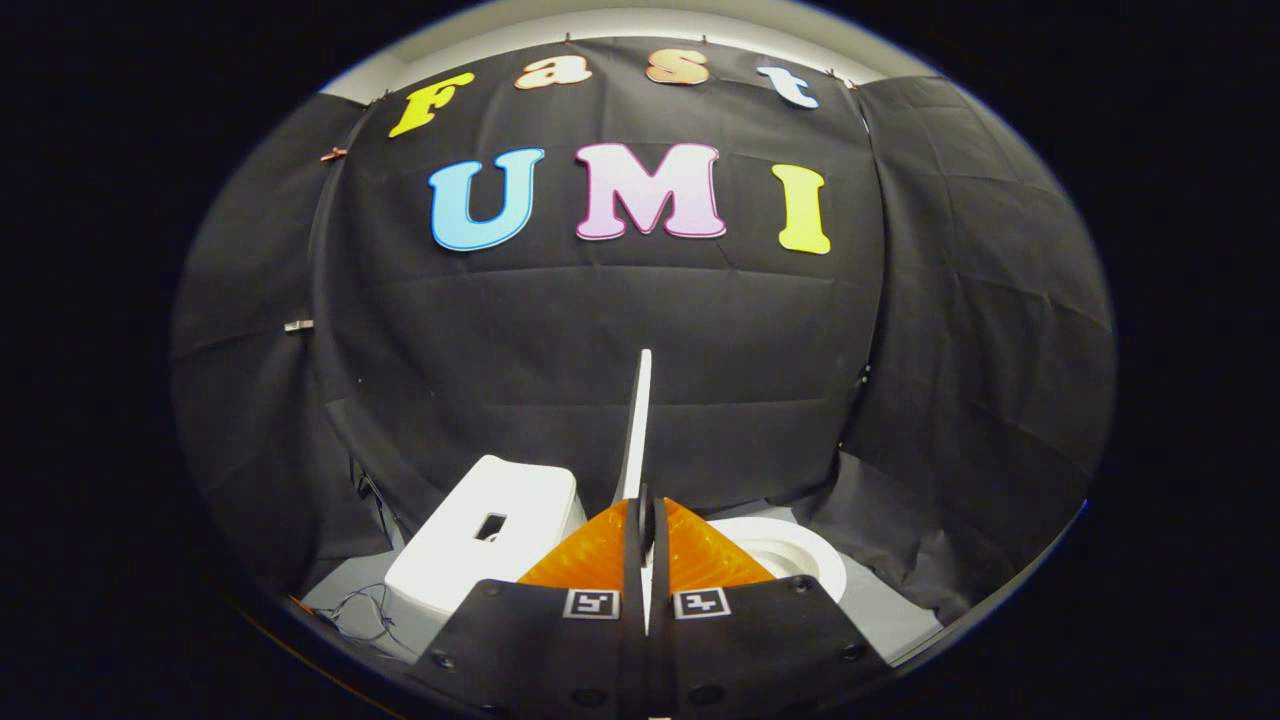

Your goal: Open the toilet lid.

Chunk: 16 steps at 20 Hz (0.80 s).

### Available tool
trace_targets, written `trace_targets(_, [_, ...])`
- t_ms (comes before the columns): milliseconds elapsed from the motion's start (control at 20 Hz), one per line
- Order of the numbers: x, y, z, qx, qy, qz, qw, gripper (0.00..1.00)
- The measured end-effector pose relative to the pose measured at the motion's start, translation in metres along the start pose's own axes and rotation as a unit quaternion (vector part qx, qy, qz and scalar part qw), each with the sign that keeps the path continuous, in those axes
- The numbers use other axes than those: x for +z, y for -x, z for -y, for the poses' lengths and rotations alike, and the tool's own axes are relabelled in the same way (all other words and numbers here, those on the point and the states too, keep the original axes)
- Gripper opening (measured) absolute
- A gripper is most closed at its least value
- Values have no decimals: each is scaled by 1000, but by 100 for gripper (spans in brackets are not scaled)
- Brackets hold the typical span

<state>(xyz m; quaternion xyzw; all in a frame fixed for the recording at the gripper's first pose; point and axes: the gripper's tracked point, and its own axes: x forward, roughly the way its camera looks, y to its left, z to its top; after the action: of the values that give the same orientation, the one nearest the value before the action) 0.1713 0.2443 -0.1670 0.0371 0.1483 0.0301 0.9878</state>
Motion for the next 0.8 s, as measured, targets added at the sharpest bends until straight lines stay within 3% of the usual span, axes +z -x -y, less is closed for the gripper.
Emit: trace_targets(800, [-15, 10, -137, 61, 108, 11, 992, 5])
